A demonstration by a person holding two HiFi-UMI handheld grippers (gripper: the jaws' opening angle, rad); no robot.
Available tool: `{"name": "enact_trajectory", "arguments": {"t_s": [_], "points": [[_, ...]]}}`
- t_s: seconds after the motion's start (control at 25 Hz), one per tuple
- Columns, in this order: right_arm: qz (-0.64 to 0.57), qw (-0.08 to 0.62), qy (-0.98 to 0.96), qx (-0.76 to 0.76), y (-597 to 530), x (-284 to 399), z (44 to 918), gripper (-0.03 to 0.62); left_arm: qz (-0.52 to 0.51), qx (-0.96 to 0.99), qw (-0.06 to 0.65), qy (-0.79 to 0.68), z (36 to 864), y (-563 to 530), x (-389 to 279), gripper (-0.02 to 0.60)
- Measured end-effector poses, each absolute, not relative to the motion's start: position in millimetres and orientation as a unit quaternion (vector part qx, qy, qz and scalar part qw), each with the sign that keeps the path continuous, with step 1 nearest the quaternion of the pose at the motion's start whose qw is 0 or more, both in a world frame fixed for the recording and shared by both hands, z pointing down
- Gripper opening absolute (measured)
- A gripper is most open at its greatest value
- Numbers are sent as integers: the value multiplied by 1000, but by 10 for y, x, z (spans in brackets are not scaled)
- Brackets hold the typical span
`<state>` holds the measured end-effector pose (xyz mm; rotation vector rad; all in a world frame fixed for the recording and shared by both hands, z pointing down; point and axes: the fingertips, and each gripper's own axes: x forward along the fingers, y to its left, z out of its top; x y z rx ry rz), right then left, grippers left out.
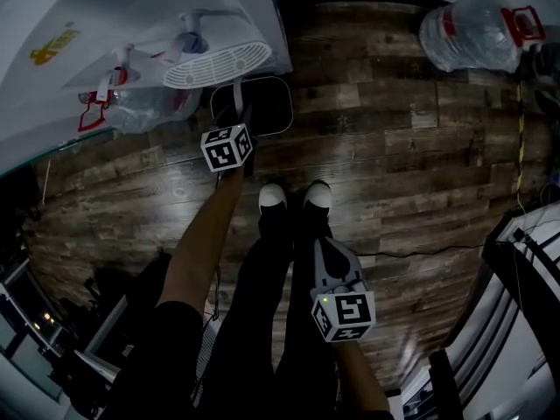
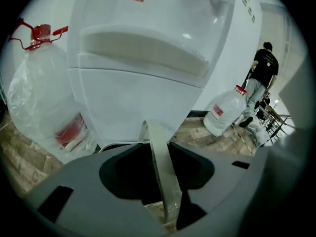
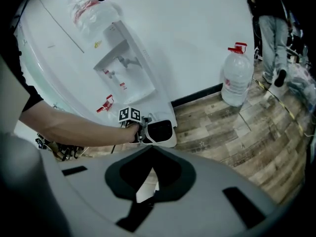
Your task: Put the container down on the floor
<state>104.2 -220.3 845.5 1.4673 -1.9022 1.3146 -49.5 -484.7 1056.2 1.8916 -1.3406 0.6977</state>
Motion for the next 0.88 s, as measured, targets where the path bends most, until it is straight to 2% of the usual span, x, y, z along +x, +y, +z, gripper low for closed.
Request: {"name": "enact_trajectory", "arguments": {"t_s": [0.24,0.6,0.76,0.88], "points": [[467,190,-686,526,-2352,954,8307,9,284,738,344,-506,10308,-4871,-643,183],[449,178,-701,525,-2558,826,7976,9,279,741,334,-512,9705,-4606,-896,179],[438,163,-709,528,-2684,779,7673,9,276,772,315,-478,9223,-4296,-807,143],[416,160,-725,525,-2818,757,7418,9,270,784,295,-475,8838,-4147,-722,81]]}}
